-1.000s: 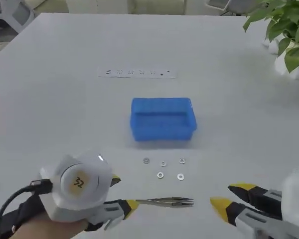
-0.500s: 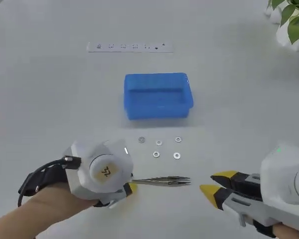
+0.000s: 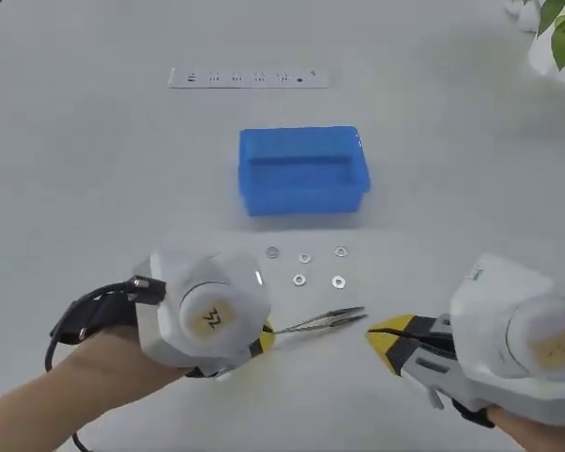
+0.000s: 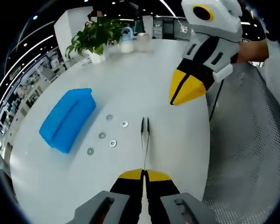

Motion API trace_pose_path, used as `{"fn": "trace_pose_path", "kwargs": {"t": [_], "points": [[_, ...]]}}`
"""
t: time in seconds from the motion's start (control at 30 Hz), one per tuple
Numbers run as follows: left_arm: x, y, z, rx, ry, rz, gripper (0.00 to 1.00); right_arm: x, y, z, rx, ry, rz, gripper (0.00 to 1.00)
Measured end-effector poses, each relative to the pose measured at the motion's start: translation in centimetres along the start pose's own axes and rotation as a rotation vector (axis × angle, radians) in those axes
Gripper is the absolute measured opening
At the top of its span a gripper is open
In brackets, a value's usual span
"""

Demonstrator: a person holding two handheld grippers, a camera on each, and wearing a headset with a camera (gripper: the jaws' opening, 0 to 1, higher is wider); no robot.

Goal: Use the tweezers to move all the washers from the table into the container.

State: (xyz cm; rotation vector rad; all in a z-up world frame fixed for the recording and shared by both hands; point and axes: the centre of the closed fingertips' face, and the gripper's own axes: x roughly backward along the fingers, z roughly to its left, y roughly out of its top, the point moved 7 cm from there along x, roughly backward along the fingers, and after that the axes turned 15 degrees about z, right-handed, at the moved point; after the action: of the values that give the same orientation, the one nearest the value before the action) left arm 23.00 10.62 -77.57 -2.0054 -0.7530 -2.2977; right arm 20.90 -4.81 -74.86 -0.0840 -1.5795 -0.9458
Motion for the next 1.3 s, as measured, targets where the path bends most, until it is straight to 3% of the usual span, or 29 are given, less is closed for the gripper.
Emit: {"fn": "trace_pose_path", "kwargs": {"t": [0.13,0.47,0.63,0.77,0.9,1.07,1.17,1.3], "points": [[1.7,0.7,-0.4,0.004,0.036,-0.017,0.0,0.3,-0.1,0.3,0.009,0.012,-0.007,0.0],[4.9,1.9,-1.0,0.121,-0.008,-0.044,0.0,1.4,-0.8,0.9,-0.045,-0.003,-0.045,0.0],[6.2,2.2,-0.4,0.145,-0.022,-0.064,0.0,1.4,-0.8,1.0,-0.072,0.009,-0.06,0.0],[6.9,2.5,0.9,0.157,-0.031,-0.086,0.0,0.7,-0.4,1.0,-0.07,0.027,-0.068,0.0],[7.5,2.8,2.2,0.14,-0.023,-0.085,0.0,-0.2,1.3,1.0,-0.094,0.105,-0.112,0.07],[8.1,3.4,3.4,0.102,-0.009,-0.109,0.0,-1.5,4.3,0.0,0.002,0.079,-0.13,0.11],[8.2,3.9,3.9,0.066,0.003,-0.125,0.0,-2.7,6.2,-0.4,0.064,0.112,-0.136,0.16],[8.2,4.5,4.4,0.048,0.006,-0.135,0.0,-4.6,7.2,-1.0,0.138,0.092,-0.101,0.18]]}}
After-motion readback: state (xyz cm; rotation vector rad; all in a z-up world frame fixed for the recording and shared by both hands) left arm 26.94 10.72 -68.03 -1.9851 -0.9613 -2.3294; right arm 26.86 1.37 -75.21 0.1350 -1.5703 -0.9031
